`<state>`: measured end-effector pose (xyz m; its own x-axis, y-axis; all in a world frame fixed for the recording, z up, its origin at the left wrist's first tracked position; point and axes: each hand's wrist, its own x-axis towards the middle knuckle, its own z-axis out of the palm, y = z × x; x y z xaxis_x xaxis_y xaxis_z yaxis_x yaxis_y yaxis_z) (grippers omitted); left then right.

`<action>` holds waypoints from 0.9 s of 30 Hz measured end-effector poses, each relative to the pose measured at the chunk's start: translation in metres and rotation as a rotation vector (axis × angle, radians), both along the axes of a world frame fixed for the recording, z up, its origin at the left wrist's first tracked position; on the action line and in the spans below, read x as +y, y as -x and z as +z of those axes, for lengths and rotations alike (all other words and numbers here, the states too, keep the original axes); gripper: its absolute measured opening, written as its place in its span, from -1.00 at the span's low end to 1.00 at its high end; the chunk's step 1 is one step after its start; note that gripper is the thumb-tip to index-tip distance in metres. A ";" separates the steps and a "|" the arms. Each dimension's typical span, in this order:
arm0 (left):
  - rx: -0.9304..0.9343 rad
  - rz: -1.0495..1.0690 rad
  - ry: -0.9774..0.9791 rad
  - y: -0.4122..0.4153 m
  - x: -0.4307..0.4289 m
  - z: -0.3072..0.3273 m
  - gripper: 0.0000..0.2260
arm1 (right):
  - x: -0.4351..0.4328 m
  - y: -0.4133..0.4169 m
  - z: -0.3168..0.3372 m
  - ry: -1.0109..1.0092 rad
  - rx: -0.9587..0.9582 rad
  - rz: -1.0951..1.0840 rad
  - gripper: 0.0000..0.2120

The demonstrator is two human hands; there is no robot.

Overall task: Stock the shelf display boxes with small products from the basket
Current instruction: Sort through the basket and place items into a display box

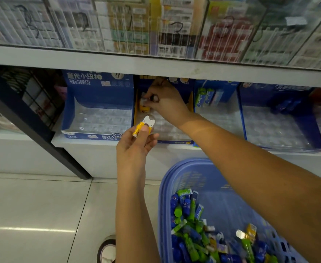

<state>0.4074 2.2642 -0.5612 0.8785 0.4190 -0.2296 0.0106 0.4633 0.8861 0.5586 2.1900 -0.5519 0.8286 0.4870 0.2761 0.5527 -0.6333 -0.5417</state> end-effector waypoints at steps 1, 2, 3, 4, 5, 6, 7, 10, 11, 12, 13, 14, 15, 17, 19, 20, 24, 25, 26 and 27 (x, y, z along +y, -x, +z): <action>-0.003 0.006 -0.001 -0.002 -0.002 0.001 -0.79 | -0.002 0.002 0.004 0.014 0.024 -0.002 -0.76; -0.007 0.018 -0.001 -0.004 -0.005 0.001 -0.81 | -0.005 0.006 0.009 -0.003 0.034 -0.018 -0.73; -0.011 0.039 -0.004 -0.006 -0.007 0.001 -0.82 | -0.010 0.012 0.013 -0.070 0.062 -0.039 -0.72; -0.016 0.069 -0.016 -0.008 -0.008 0.001 -0.83 | -0.016 0.021 0.017 -0.188 0.143 -0.058 -0.74; -0.021 0.098 -0.037 -0.010 -0.009 0.000 -0.83 | -0.022 0.031 0.021 -0.339 0.290 -0.053 -0.79; -0.024 0.117 -0.065 -0.012 -0.010 0.000 -0.82 | -0.029 0.040 0.022 -0.449 0.452 -0.011 -0.85; -0.029 0.118 -0.094 -0.013 -0.011 -0.001 -0.82 | -0.035 0.050 0.022 -0.508 0.564 0.037 -0.88; -0.057 0.044 -0.147 -0.014 -0.016 -0.002 -0.82 | -0.046 0.063 0.017 -0.503 0.516 0.086 -0.84; -0.051 0.030 -0.189 -0.015 -0.019 -0.003 -0.81 | -0.046 0.062 0.017 -0.545 0.501 0.058 -0.84; -0.025 0.030 -0.286 -0.015 -0.021 -0.004 -0.78 | -0.045 0.057 0.016 -0.589 0.481 0.014 -0.84; 0.016 0.030 -0.428 -0.016 -0.023 -0.007 -0.73 | -0.043 0.050 0.015 -0.603 0.434 -0.056 -0.84; 0.055 0.013 -0.584 -0.015 -0.024 -0.009 -0.67 | -0.043 0.041 0.013 -0.574 0.348 -0.141 -0.84; 0.079 -0.023 -0.734 -0.014 -0.027 -0.011 -0.65 | -0.042 0.033 0.012 -0.522 0.255 -0.209 -0.83; 0.074 -0.121 -0.959 -0.013 -0.031 -0.015 -0.71 | -0.040 0.019 0.006 -0.396 0.121 -0.243 -0.82; 0.034 -0.182 -1.069 -0.011 -0.034 -0.019 -0.78 | -0.036 0.012 -0.001 -0.254 0.060 -0.164 -0.84; 0.011 -0.188 -1.107 -0.010 -0.034 -0.020 -0.80 | -0.034 0.010 -0.004 -0.187 0.031 -0.117 -0.84; -0.028 -0.164 -1.149 -0.010 -0.031 -0.024 -0.82 | -0.032 0.004 -0.008 -0.057 -0.049 -0.036 -0.81; -0.035 -0.163 -1.148 -0.010 -0.031 -0.025 -0.82 | -0.032 0.003 -0.007 -0.043 -0.055 -0.039 -0.81; -0.041 -0.167 -1.151 -0.011 -0.031 -0.025 -0.82 | -0.031 0.001 -0.006 -0.023 -0.059 -0.048 -0.81; -0.046 -0.176 -1.159 -0.011 -0.031 -0.025 -0.82 | -0.031 0.000 -0.004 0.003 -0.054 -0.058 -0.80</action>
<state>0.4184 2.2330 -0.5866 0.9428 0.2287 0.2427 -0.0486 -0.6259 0.7784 0.5583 2.1590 -0.5560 0.8392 0.4398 0.3199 0.5438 -0.6668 -0.5096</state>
